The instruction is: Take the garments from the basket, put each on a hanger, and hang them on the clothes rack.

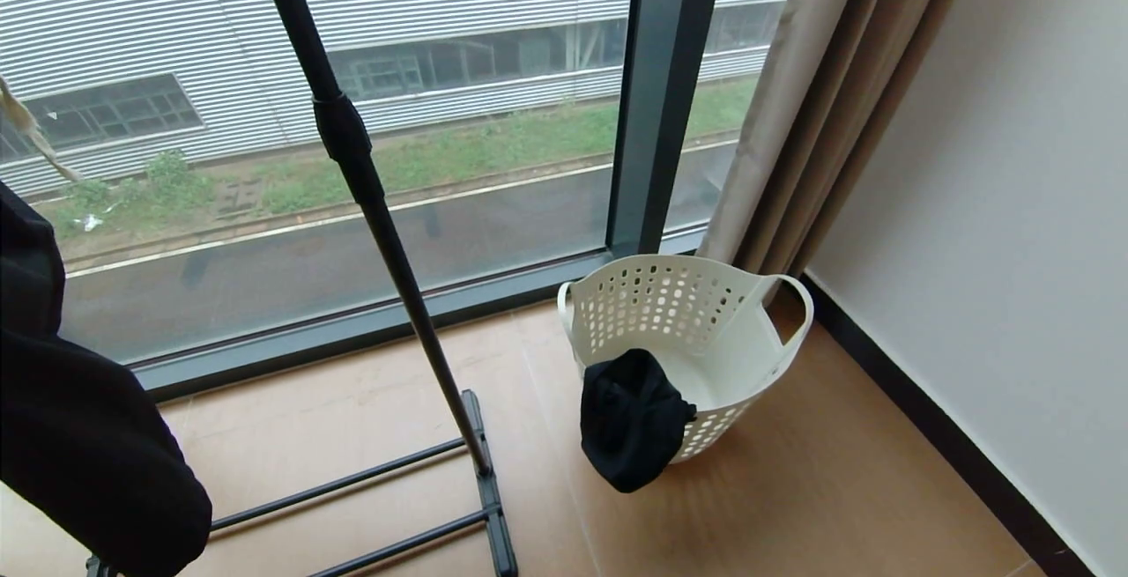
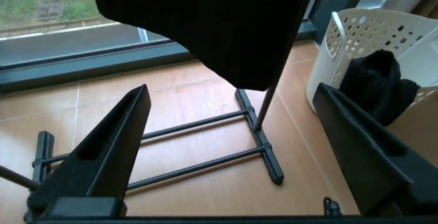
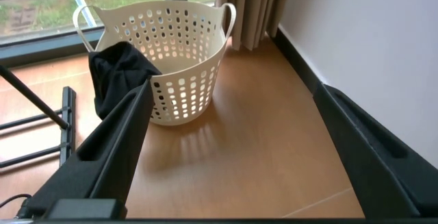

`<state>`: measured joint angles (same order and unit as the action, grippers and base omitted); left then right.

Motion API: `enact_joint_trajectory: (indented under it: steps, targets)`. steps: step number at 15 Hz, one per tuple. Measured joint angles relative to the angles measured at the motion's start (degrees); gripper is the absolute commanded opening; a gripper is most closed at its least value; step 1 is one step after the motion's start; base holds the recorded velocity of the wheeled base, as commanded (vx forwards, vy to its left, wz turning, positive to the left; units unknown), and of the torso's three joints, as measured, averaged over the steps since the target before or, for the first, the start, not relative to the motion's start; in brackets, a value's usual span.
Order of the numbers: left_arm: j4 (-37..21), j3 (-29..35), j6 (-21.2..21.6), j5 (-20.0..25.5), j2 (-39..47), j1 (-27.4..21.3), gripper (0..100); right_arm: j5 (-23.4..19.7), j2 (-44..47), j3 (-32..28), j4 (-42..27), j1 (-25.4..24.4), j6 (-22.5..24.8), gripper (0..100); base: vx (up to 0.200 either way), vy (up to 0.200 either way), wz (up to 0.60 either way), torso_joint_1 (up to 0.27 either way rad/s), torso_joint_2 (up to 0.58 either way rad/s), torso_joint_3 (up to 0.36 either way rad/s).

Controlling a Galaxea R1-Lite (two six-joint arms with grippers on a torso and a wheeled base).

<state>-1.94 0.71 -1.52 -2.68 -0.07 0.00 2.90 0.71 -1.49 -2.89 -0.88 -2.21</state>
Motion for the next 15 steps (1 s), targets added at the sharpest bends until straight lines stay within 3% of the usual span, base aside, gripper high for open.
enact_joint_trajectory:
  steps: [15]
  targets:
    - [0.0, 0.0, -0.1, -0.2, 0.0, 0.0, 100, 0.4, 0.0, 0.1, 0.1, 0.3, -0.2, 100, 0.0, 0.0, 0.0, 0.001, 0.0, -0.196]
